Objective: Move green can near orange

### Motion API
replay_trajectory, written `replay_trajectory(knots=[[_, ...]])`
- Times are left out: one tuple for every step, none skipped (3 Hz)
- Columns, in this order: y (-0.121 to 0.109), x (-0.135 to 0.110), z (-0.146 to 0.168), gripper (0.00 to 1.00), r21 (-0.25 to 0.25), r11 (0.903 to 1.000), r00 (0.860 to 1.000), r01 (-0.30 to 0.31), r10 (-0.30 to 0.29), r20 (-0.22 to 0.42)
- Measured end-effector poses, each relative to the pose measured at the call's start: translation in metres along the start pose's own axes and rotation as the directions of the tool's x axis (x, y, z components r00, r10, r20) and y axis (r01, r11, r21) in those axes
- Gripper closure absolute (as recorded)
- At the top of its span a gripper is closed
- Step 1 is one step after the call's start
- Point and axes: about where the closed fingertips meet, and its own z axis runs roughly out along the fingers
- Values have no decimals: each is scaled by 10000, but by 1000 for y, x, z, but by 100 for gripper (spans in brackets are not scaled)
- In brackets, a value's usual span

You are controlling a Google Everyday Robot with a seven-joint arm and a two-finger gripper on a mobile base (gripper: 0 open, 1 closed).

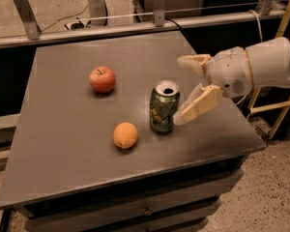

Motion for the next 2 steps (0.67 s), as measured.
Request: replay_trajectory(knots=[[-32,0,-57,0,1038,9945,9995,128,-158,286],[-32,0,-57,0,1038,9945,9995,128,-158,286]])
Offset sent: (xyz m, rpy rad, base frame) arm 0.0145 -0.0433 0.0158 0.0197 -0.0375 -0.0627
